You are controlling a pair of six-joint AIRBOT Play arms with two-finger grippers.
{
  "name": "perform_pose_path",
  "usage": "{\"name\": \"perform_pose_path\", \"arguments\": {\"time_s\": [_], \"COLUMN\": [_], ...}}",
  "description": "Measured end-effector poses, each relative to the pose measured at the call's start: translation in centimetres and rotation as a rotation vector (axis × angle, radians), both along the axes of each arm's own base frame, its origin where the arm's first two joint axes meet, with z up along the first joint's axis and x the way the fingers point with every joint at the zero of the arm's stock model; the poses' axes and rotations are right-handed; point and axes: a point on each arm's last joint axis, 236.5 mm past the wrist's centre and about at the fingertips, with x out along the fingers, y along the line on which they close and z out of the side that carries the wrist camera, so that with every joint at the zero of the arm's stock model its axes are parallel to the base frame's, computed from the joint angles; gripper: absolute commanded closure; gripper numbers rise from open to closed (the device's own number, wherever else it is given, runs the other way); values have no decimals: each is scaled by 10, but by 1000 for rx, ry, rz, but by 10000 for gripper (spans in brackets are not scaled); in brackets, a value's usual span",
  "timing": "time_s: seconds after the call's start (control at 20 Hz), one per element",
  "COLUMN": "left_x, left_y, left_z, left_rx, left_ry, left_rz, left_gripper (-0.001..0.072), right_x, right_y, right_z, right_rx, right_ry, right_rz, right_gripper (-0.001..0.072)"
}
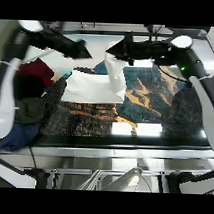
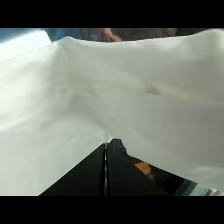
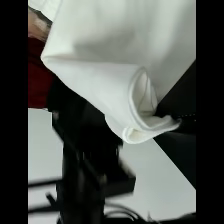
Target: Fold the shirts.
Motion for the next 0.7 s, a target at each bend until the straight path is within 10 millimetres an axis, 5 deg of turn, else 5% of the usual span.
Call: {"name": "perform_pose_path", "arguments": {"time_s": [0.2,0.25,0.4,0.55,0.6,0.65,0.7], "left_x": [-9,-13,-25,-35,-38,-40,-41], "left_y": [102,123,164,178,179,179,177], "left_z": [74,86,103,96,90,82,74], "left_rx": [18,26,45,54,54,55,54], "left_ry": [-120,-139,-156,-116,-96,-74,-53], "left_rz": [156,192,258,271,268,261,254], "left_gripper": [688,688,688,688,688,688,688], "right_x": [0,-2,-6,-11,-11,-9,-5], "right_y": [78,98,152,190,195,196,191], "right_z": [-56,-74,-115,-107,-93,-77,-60], "right_rx": [-31,-43,-41,42,83,120,148], "right_ry": [42,55,5,-141,-202,-254,-308], "right_rz": [-45,-59,-110,-118,-116,-117,-123], "right_gripper": [685,608,175,220,295,569,640]}}
